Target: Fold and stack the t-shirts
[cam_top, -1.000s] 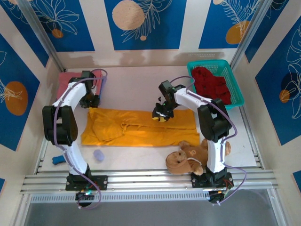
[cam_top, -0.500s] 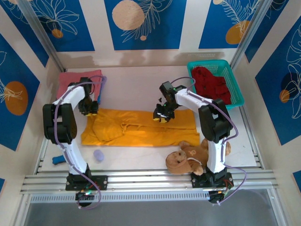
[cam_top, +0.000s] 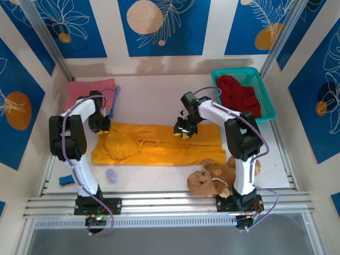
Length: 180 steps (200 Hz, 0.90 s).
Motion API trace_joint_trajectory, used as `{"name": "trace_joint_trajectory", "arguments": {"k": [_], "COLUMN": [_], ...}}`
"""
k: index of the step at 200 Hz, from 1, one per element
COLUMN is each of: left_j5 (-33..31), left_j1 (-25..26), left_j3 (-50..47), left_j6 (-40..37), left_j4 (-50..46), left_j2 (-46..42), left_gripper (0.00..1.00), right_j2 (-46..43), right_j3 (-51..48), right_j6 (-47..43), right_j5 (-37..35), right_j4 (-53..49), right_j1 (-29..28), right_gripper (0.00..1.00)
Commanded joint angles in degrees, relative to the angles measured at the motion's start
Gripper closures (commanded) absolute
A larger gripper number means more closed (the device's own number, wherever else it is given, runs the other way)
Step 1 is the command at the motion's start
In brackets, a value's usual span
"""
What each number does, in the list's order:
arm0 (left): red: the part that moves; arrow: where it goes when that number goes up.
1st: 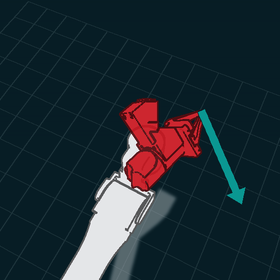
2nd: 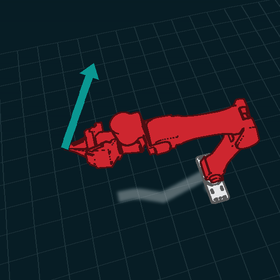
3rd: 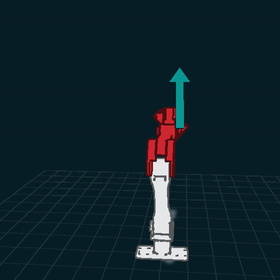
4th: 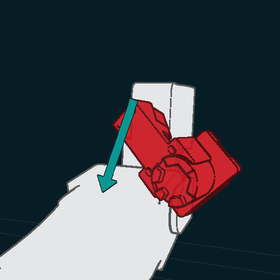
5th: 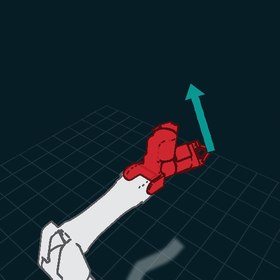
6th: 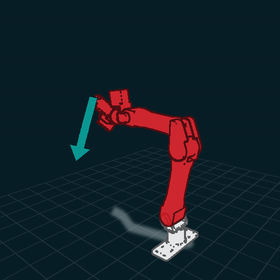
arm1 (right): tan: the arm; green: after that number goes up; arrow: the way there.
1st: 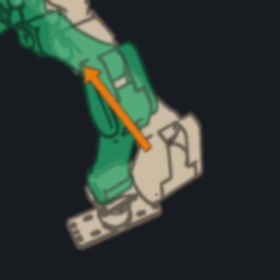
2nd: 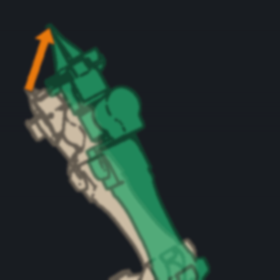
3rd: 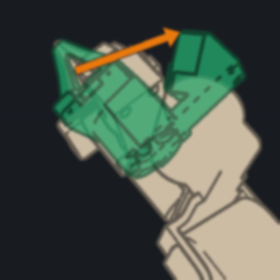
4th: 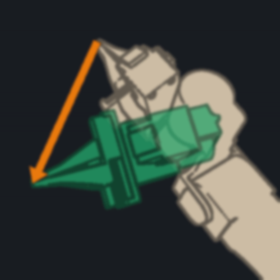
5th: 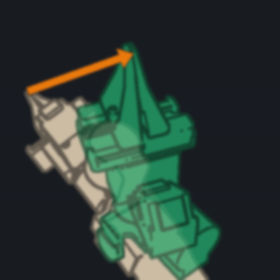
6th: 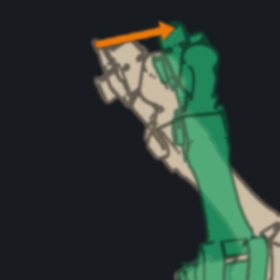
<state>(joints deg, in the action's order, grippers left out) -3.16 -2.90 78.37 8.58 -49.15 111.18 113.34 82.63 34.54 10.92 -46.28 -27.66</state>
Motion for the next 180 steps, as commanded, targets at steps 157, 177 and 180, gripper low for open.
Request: {"name": "trace_joint_trajectory", "arguments": {"k": [157, 177, 180], "left_j5": [-5.1, -6.1, -6.2], "left_j1": [-0.7, -0.7, -0.7], "left_j3": [2.3, 2.8, 2.9], "left_j6": [-2.3, -2.8, -2.9], "left_j4": [-3.6, -4.1, -4.1], "left_j2": [-1.3, -0.4, -0.2], "left_gripper": [1.0, 1.0, 1.0], "right_j2": [-1.7, -1.6, -1.5], "right_j3": [-0.7, -0.8, -0.9], "right_j6": [-1.3, -1.4, -1.4], "right_j5": [1.2, 1.1, 1.1], "right_j4": [-1.3, -1.3, -1.3], "right_j1": [0.4, 0.5, 0.5], "right_gripper": [0.64, 0.64, 0.64]}}
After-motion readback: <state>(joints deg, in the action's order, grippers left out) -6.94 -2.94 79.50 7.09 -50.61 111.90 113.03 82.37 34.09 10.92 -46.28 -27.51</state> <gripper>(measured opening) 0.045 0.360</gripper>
